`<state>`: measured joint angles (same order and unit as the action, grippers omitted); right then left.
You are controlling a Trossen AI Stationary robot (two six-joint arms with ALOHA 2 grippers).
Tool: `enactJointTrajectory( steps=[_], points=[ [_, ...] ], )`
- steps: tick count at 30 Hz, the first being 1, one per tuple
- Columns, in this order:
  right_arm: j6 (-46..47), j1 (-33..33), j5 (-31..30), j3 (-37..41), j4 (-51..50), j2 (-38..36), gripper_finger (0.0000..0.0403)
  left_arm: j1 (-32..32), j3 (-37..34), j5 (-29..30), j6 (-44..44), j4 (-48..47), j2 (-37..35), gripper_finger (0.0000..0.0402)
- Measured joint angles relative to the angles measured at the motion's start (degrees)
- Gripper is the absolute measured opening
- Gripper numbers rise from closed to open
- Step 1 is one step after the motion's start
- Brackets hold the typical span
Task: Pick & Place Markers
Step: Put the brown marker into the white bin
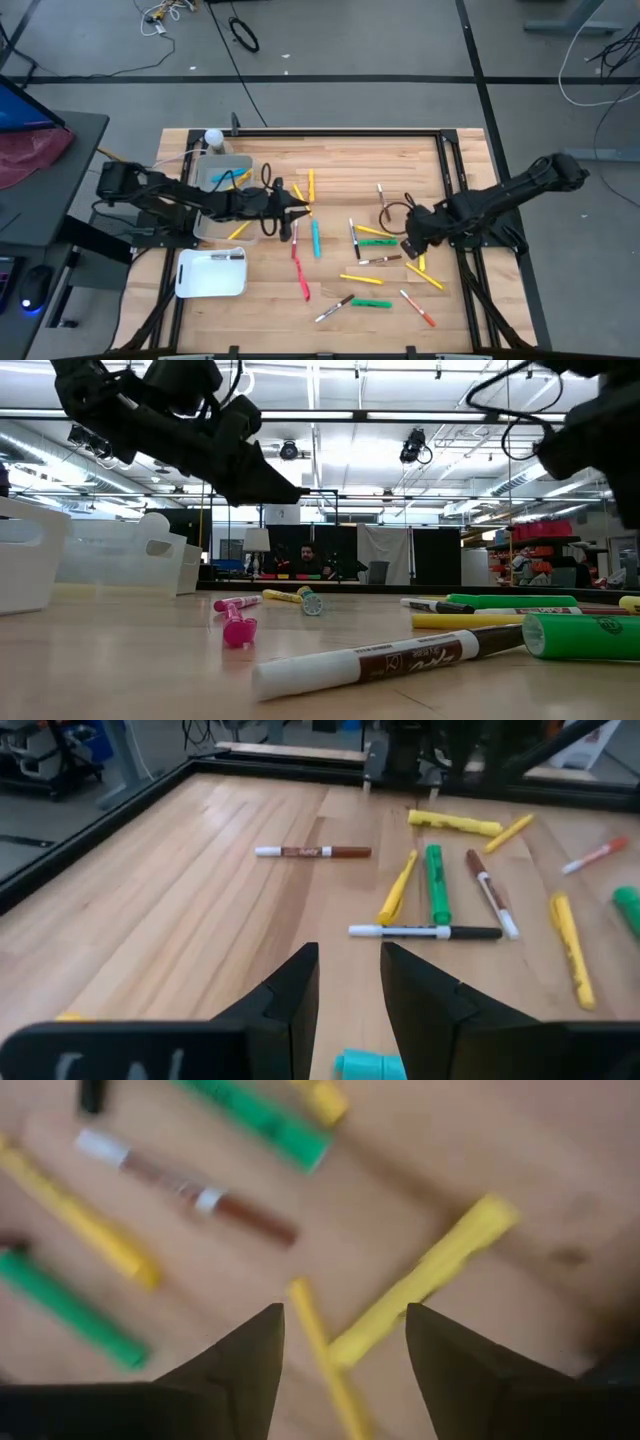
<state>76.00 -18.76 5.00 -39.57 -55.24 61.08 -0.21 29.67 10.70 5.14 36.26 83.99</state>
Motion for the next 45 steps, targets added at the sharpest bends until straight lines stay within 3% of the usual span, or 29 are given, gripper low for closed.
enactJointTrajectory(
  steps=[6,19,27,31,38,45],
  points=[
    [4.18,-6.36,0.08,0.0,4.11,0.0,0.0201,0.0,0.02,0.0,-1.82,1.8,1.53,0.0115],
    [4.5,-8.09,-13.44,0.0,6.35,0.02,0.0189,-1.84,0.02,0.4,-4.75,2.26,0.65,0.0115],
    [12.36,-8.17,-9.31,-0.02,5.3,0.63,0.0189,-3.01,0.02,0.43,-4.31,2.11,0.65,0.0115],
    [7.79,-8.53,-8.86,-0.02,7.17,4.43,0.019,-2.99,0.02,-0.86,-3.6,1.94,0.65,0.0115],
    [-13.35,-8.51,-8.66,-0.03,19.09,14.5,0.019,-2.82,0.02,-1.53,-2.77,1.94,0.65,0.0115],
    [-24.7,-8.53,-8.6,-0.07,20.33,21.83,0.019,-2.84,0.02,-1.53,-2.79,2.07,0.67,0.0115]
  ],
)
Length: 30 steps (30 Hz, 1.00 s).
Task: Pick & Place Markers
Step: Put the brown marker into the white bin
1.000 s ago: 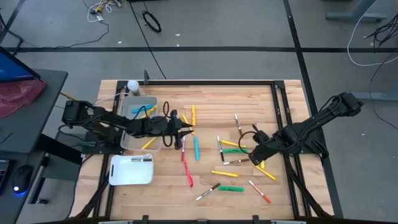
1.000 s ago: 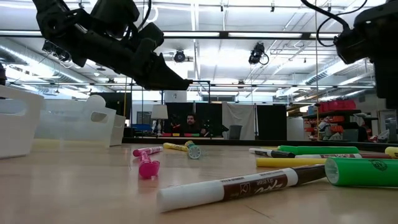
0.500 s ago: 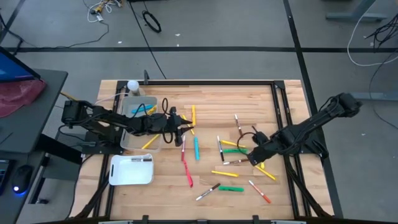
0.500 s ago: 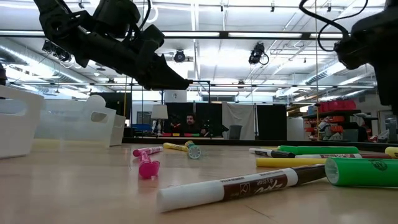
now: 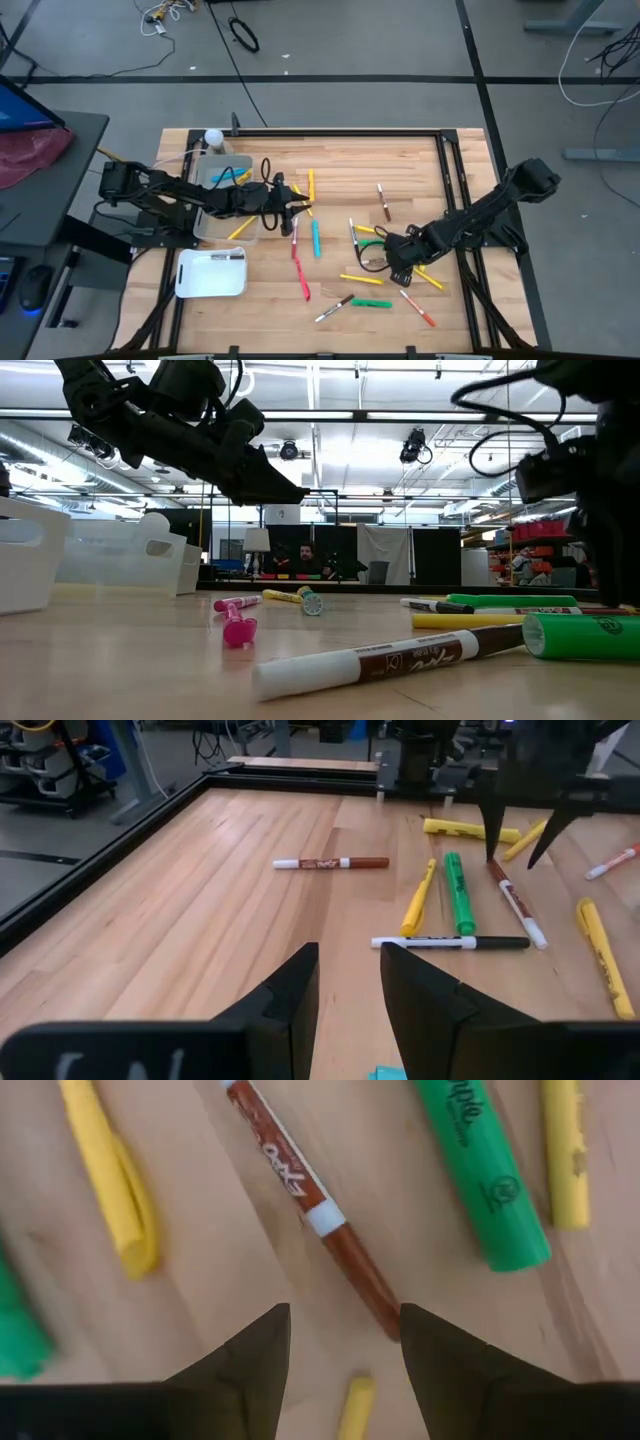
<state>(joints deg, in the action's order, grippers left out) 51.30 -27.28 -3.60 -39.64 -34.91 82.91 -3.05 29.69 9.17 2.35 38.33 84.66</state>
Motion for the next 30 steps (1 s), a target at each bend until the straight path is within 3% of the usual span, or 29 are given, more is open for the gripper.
enactJointTrajectory(
  steps=[8,20,30],
  points=[
    [-10.06,0.02,-1.78,-0.12,1.02,3.88,0.0153,0.0,0.0,0.0,-0.02,0.56,0.0,0.0115],
    [-15.54,-0.02,-1.84,-0.2,1.68,4.84,0.0016,0.06,0.0,-0.06,-0.1,0.79,0.0,0.0115],
    [-11.68,0.04,1.75,0.15,5.19,-5.8,0.0022,0.07,0.0,-7.33,-2.31,3.33,0.04,0.0115]
  ],
)
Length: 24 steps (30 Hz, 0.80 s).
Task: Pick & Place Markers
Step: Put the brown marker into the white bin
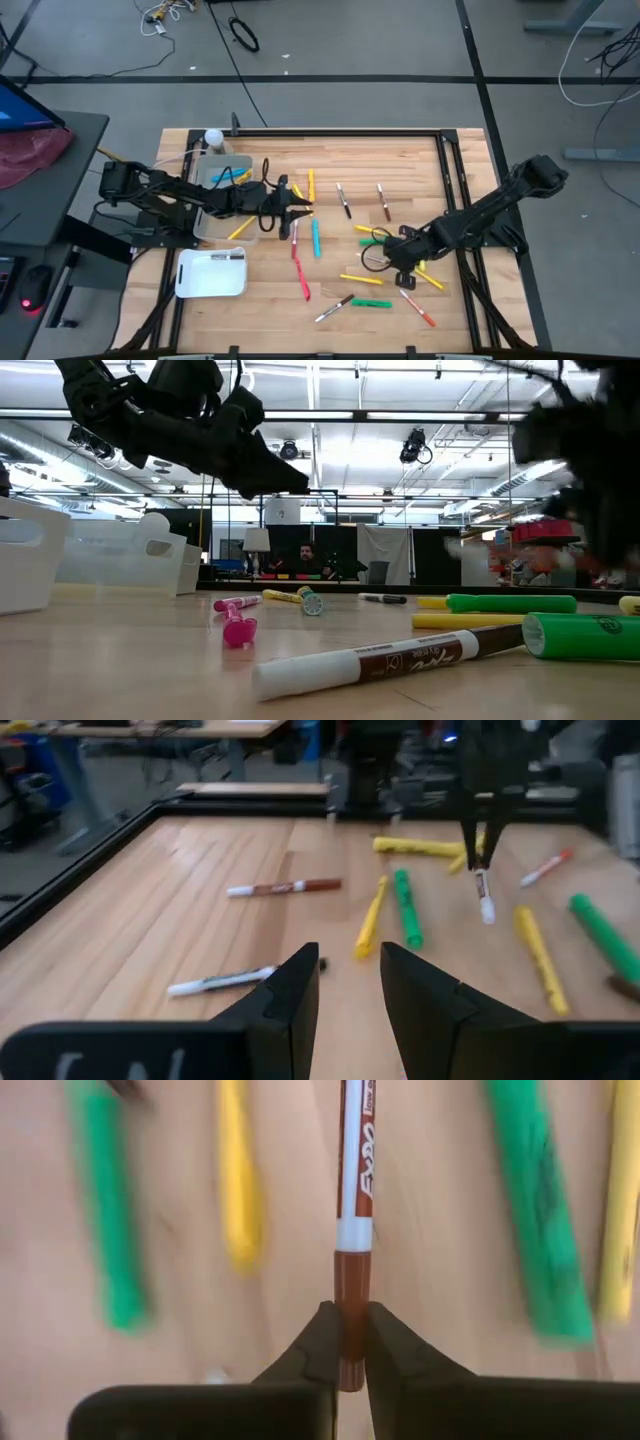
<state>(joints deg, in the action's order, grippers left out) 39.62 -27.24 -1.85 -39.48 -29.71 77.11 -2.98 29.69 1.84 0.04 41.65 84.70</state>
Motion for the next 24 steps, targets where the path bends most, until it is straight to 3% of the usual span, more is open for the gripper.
enactJointTrajectory(
  steps=[5,9,16,20,24],
  points=[
    [-7.38,1.2,-10.01,-0.04,10.42,-4.1,0.0019,0.26,0.0,-7.43,-4.15,3.91,0.01,0.0133],
    [-17.31,4.58,-16.95,-0.07,18.95,-3.45,0.0019,0.72,1.49,-11.3,-6.18,5.11,0.01,0.0184],
    [-28.6,11.39,-19.21,-0.09,30.61,0.38,0.0019,1.65,6.79,-13.09,-7.11,1.96,0.01,0.0275],
    [-31.02,13.06,-19.15,-0.11,33.34,1.44,0.0019,1.99,10.39,-13.11,-7.38,-6.87,0.01,0.0274],
    [-31.88,13.57,-19.15,-0.13,33.84,1.56,0.0019,1.92,13.15,-11.68,-7.36,-10.8,0.35,0.0242]
  ],
)
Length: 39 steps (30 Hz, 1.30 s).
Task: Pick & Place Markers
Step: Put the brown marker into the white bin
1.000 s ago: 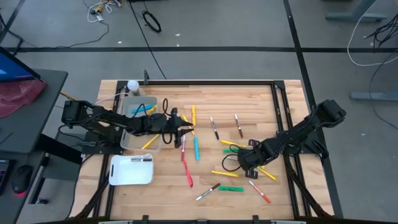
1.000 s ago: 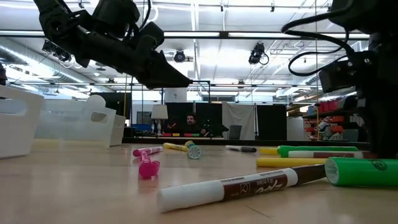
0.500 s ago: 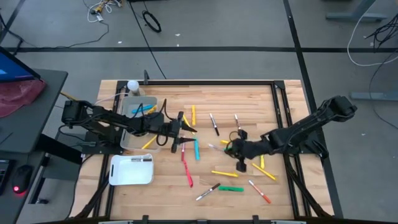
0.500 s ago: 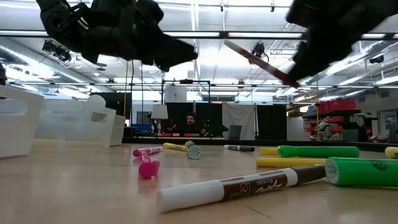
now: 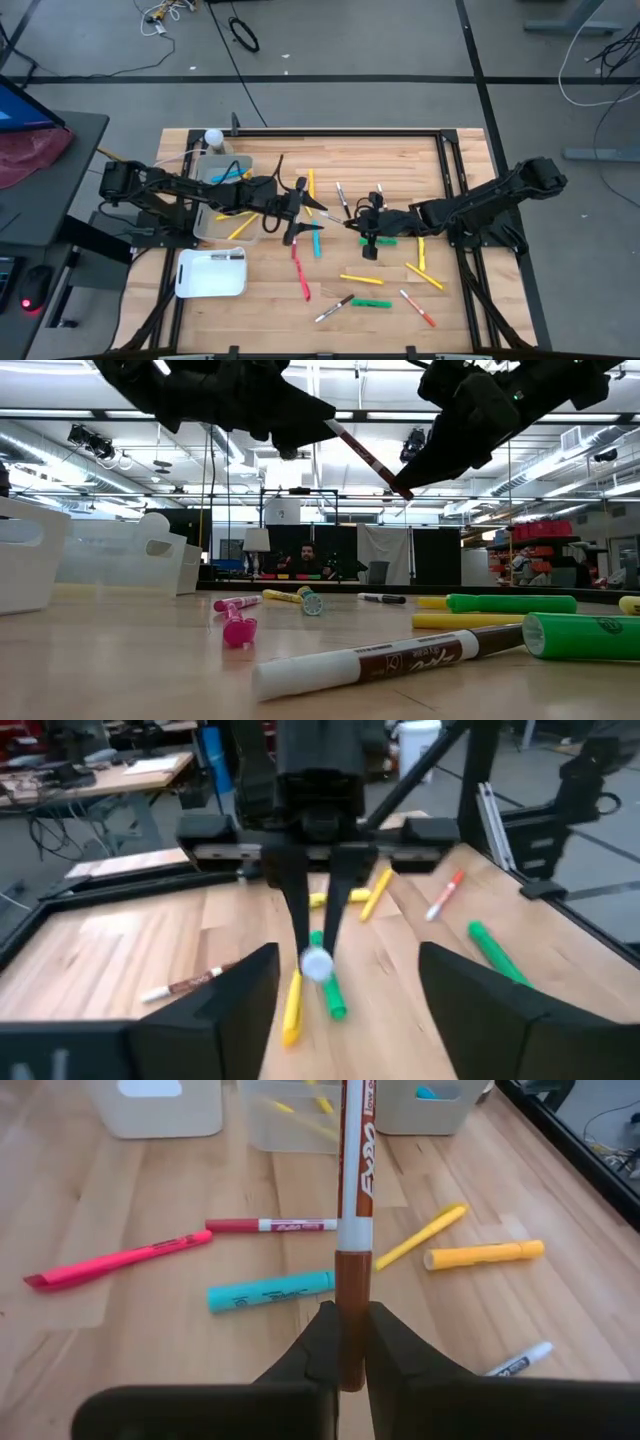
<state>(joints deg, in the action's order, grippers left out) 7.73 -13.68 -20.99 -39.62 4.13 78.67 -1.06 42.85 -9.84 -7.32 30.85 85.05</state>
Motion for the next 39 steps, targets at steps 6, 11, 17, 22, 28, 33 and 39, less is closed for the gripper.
enactJointTrajectory(
  steps=[6,11,17,22,28,33,39],
  points=[
    [-0.58,-0.01,0.0,0.0,0.1,0.0,0.0019,0.0,1.21,0.13,0.27,-0.26,0.14,0.0179],
    [-0.69,-0.01,0.0,0.0,0.19,0.0,0.0019,-0.09,1.18,0.13,0.67,-0.63,0.14,0.012],
    [-0.48,-0.08,0.32,0.0,0.21,0.0,0.0022,-0.13,1.18,-0.59,0.58,-0.49,0.14,0.0038],
    [1.01,-0.06,1.27,0.0,1.03,-0.01,0.0057,-0.15,1.17,-1.7,0.49,-1.06,-0.48,0.0034],
    [-2.39,0.01,2.41,-0.09,4.52,-1.32,0.0118,0.46,1.14,-0.51,0.68,-13.57,-10.0,0.0035],
    [-7.97,0.31,1.95,-0.09,8.39,-1.46,0.0142,6.29,3.77,9.39,6.32,-31.88,-21.35,0.0035],
    [-13.01,1.7,1.95,-0.09,10.35,-1.46,0.0144,23.24,16.13,29.88,23.64,-63.88,-25.47,0.0035]
  ],
)
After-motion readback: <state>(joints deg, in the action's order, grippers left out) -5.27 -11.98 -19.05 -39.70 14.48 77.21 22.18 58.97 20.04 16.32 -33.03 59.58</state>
